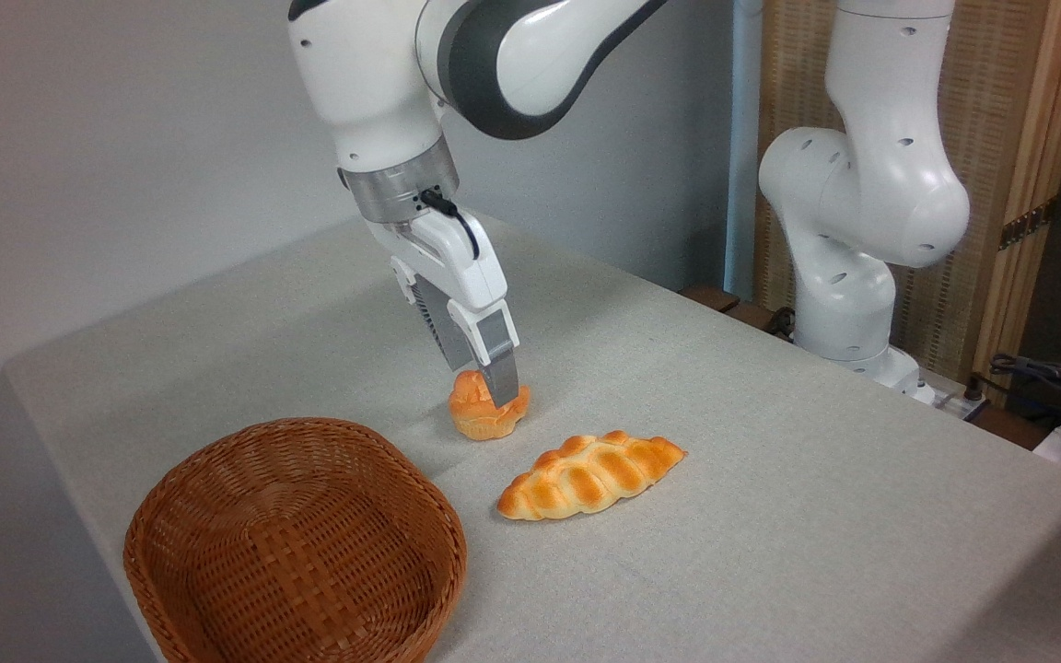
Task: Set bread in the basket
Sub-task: 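Close the gripper on the round bun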
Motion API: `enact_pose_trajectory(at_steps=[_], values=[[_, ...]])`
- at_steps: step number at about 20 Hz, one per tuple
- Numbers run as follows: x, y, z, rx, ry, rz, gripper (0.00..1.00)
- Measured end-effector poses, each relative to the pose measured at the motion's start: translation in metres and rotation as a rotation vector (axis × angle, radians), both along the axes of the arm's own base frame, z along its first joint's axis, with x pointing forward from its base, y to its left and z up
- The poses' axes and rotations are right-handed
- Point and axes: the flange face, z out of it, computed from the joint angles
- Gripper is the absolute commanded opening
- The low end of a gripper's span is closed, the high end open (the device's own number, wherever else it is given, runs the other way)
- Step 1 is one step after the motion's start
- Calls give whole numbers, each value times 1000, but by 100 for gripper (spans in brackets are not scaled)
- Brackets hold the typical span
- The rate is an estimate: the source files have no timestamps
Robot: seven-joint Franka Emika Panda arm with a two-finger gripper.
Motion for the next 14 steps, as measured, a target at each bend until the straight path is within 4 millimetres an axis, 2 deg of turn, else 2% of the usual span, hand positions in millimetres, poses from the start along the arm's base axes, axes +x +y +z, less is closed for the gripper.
enact_pose_trajectory(at_steps=[3,5,14], values=[[-6,-12,-18,-3,-10,-25,100],[-7,-15,-23,-27,-12,-16,100],[-7,-16,-24,-50,-12,-4,100]])
